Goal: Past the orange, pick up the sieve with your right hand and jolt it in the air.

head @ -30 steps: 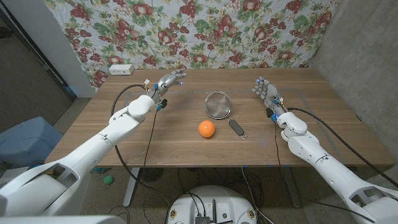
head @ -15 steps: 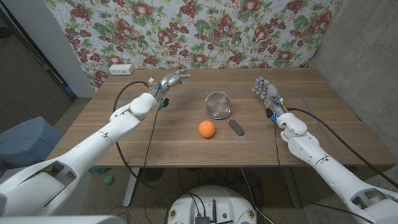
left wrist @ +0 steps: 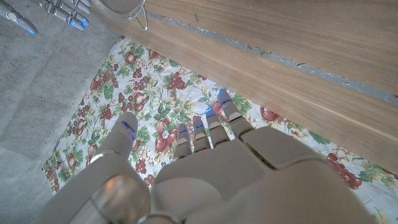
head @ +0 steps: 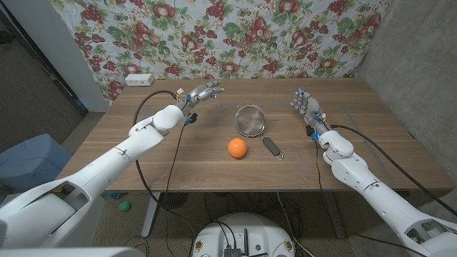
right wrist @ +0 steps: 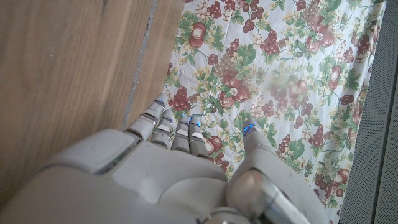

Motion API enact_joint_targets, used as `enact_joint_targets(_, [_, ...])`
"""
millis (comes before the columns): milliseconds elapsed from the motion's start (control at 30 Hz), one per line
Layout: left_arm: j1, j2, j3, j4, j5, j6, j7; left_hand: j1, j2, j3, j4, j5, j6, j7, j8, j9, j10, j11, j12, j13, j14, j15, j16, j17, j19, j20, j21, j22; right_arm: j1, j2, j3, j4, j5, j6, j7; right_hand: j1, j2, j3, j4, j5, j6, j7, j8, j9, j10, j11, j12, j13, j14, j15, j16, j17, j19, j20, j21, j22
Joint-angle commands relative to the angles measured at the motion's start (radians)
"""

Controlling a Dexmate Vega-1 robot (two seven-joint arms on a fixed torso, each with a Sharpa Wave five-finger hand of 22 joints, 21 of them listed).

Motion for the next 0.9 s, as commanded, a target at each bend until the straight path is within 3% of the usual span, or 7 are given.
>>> enact_joint_targets(33, [-0.024, -0.004, 0.031, -0.011, 0.05, 0.031, -0.029, 0.014, 0.005, -0.006, 0.0, -0.005, 0.005, 0.002, -0.003, 0.003, 0.005, 0.0, -0.002, 0.003, -0.001, -0.006, -0.001, 0.001, 0.007, -0.005, -0.002, 0.005, -0.018, -0.009, 0.009, -0.018, 0.005, 0.003, -0.006, -0.007, 0.004, -0.002, 0.003, 0.009, 0.011, -0.001, 0.006, 0.001, 0.009, -0.001, 0.004, 0.005, 0.004, -0.003, 0.004, 0.002, 0.01, 0.004, -0.002, 0.004])
enact_joint_targets(900, [-0.097, -0.039, 0.095, 0.046, 0.107, 0.027, -0.107, 0.024, 0.012, -0.008, 0.0, -0.005, 0.006, 0.004, -0.004, 0.004, 0.004, -0.004, -0.006, 0.003, -0.004, -0.005, -0.004, 0.001, 0.007, -0.007, -0.011, 0.005, -0.046, -0.015, 0.018, -0.037, 0.004, 0.014, -0.021, -0.012, 0.002, -0.005, 0.005, 0.009, 0.014, 0.0, 0.006, 0.001, 0.013, 0.001, 0.005, 0.005, 0.005, -0.001, 0.004, 0.003, 0.009, 0.004, -0.004, 0.004])
